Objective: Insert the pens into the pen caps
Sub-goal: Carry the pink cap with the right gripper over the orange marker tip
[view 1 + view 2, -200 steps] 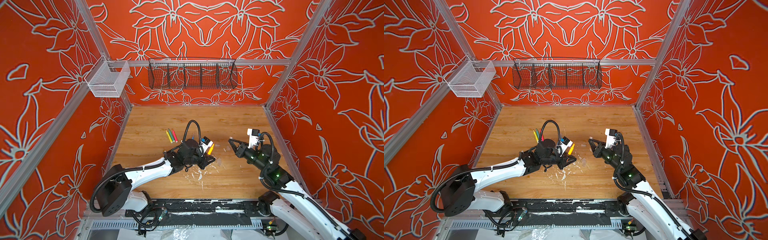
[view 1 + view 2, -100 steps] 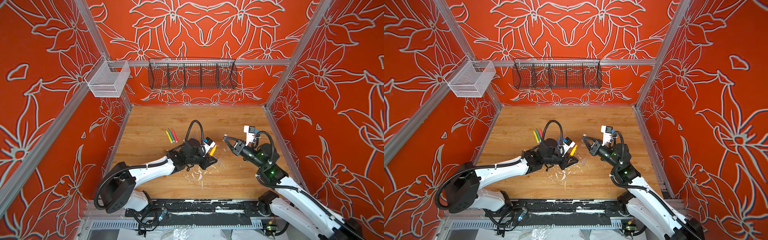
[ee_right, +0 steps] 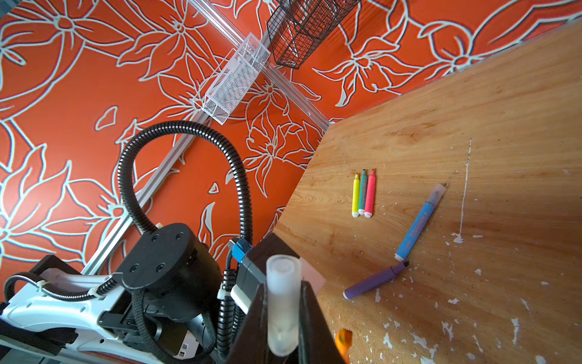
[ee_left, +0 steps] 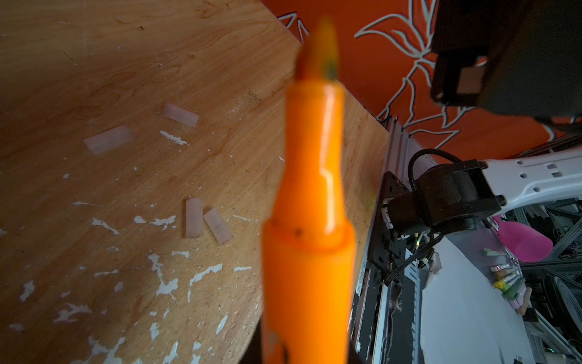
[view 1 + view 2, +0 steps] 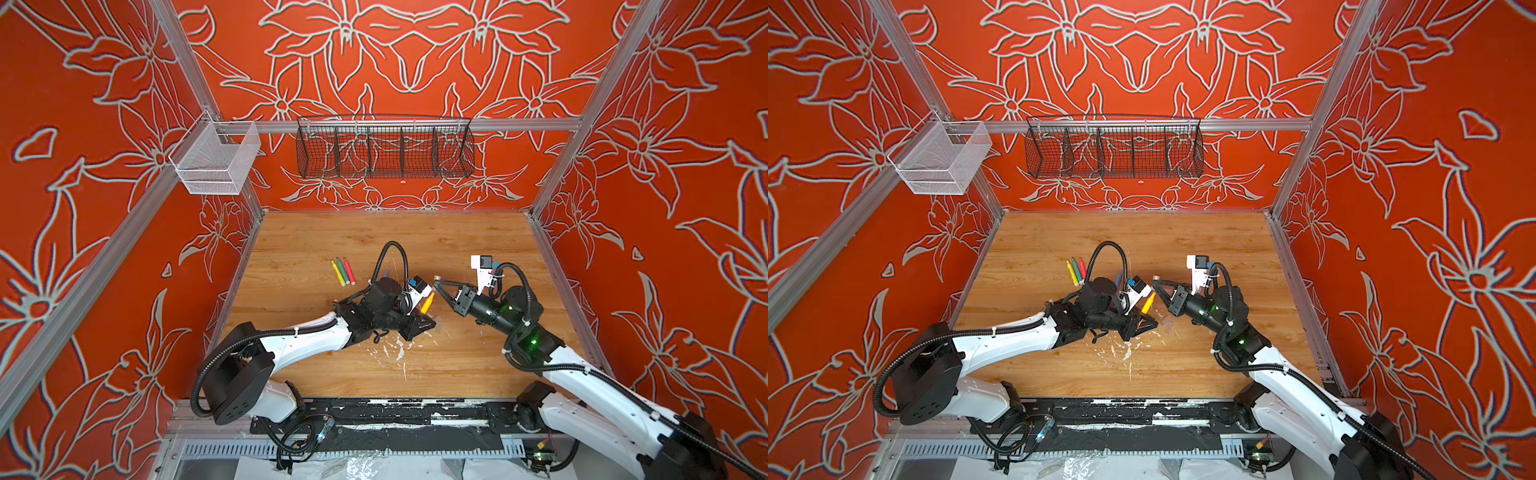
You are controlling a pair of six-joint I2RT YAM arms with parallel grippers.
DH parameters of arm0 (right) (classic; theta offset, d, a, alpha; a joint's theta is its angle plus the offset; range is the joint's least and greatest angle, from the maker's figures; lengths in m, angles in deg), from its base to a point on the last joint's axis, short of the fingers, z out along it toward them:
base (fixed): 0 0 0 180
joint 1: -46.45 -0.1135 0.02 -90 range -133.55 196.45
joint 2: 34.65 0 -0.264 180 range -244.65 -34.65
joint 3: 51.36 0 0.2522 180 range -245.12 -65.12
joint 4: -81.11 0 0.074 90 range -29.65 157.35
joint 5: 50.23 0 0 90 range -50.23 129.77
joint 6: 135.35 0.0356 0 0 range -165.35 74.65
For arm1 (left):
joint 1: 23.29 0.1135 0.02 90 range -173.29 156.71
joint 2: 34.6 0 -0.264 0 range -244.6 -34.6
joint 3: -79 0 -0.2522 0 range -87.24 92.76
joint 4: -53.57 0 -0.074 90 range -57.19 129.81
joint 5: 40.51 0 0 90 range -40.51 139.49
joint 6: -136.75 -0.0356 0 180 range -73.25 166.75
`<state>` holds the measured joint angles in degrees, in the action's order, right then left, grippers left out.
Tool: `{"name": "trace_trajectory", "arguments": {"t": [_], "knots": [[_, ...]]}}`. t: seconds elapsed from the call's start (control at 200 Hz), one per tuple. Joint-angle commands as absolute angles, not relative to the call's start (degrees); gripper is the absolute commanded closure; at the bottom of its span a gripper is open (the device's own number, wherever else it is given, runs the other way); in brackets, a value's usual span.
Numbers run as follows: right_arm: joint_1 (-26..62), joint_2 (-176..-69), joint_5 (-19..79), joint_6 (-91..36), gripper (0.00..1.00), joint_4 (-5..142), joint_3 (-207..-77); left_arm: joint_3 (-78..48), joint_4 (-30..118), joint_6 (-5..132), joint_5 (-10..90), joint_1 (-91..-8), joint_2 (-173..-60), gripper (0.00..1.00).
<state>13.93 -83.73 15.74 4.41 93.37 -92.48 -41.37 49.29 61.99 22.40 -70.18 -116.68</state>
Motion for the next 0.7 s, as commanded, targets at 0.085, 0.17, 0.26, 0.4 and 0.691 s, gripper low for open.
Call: {"name": "trace_trajectory", "arguments": {"t": [0.085, 0.17, 0.26, 0.4, 0.691], "knots": [[13.49, -83.52, 18.71, 4.76, 1.00, 94.49, -91.91, -40.44, 50.35, 61.76, 21.98, -70.57, -116.40, 1.00], [13.49, -83.43, 20.11, 5.15, 1.00, 94.15, -91.55, -40.66, 50.43, 61.71, 22.06, -70.57, -116.23, 1.00], [13.54, -83.50, 20.95, 5.52, 1.00, 94.07, -91.15, -40.67, 50.45, 61.52, 21.98, -70.66, -116.03, 1.00], [13.48, -84.44, 21.61, 5.99, 1.00, 94.07, -90.96, -41.03, 50.71, 61.24, 22.32, -70.90, -115.43, 1.00], [13.44, -87.94, 18.88, 6.17, 1.00, 95.35, -91.67, -41.60, 50.62, 61.34, 24.16, -70.92, -114.56, 1.00]]}}
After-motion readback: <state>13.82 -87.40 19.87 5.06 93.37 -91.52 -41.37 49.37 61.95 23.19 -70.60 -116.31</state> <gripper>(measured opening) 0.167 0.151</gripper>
